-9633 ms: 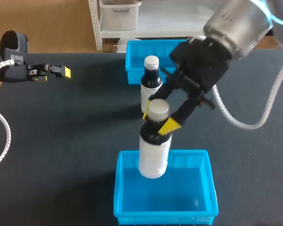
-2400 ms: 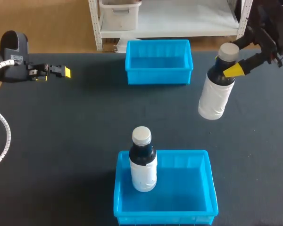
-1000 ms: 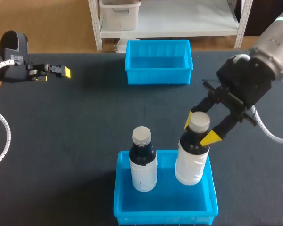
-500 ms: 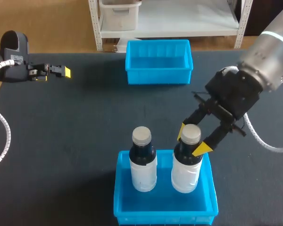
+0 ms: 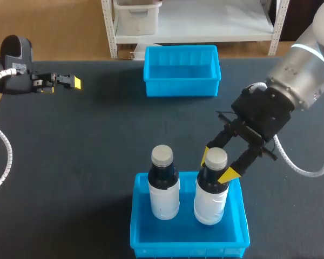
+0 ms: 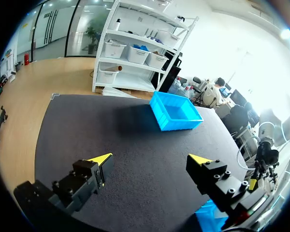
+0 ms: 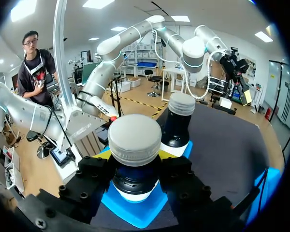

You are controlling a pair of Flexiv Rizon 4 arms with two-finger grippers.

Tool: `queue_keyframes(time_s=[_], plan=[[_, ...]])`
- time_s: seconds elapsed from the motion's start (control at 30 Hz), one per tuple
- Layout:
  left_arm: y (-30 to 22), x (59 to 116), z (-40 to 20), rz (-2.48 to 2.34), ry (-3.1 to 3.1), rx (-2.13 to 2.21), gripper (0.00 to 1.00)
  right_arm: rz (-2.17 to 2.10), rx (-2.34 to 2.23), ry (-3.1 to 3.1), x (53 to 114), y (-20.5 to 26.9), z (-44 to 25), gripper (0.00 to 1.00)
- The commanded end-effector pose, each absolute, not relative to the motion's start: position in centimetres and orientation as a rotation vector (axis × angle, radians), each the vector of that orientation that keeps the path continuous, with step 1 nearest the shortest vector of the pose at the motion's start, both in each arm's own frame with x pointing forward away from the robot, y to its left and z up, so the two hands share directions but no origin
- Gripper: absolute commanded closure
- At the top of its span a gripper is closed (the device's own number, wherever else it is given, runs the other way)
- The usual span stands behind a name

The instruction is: Pick up the bottle, and place it in the far bin if it is heavy, or in the near bin if it is light.

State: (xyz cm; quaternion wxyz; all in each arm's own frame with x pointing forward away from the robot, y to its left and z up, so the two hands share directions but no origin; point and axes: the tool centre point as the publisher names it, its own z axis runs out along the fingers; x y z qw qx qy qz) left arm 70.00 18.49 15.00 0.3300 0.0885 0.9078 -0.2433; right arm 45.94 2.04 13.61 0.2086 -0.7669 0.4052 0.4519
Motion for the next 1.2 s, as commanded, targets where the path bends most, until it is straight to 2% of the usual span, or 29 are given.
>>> queue_keyframes(time_s=[0.03,0.07,0.1,0.4,0.53,0.87,1.2], plan=[[18.5,70.0,15.0,-0.636,2.374,0.231,0.00,1.260,-2.151,1.123,46.3,2.1,13.3,0.50],[18.5,70.0,15.0,-0.636,2.374,0.231,0.00,1.258,-2.158,1.123,46.4,2.1,13.3,0.04],[18.5,70.0,15.0,-0.636,2.374,0.231,0.00,1.257,-2.163,1.122,46.4,2.0,13.2,0.00],[18.5,70.0,15.0,-0.636,2.374,0.231,0.00,1.253,-2.216,1.129,46.5,1.7,12.9,0.00],[18.5,70.0,15.0,-0.636,2.374,0.231,0.00,1.217,-2.247,1.170,47.8,0.0,12.5,0.00],[18.5,70.0,15.0,-0.636,2.374,0.231,0.00,1.127,-2.008,1.539,54.8,-5.0,12.8,0.00],[18.5,70.0,15.0,-0.636,2.374,0.231,0.00,1.078,-1.664,1.851,61.3,-7.8,13.3,0.00]])
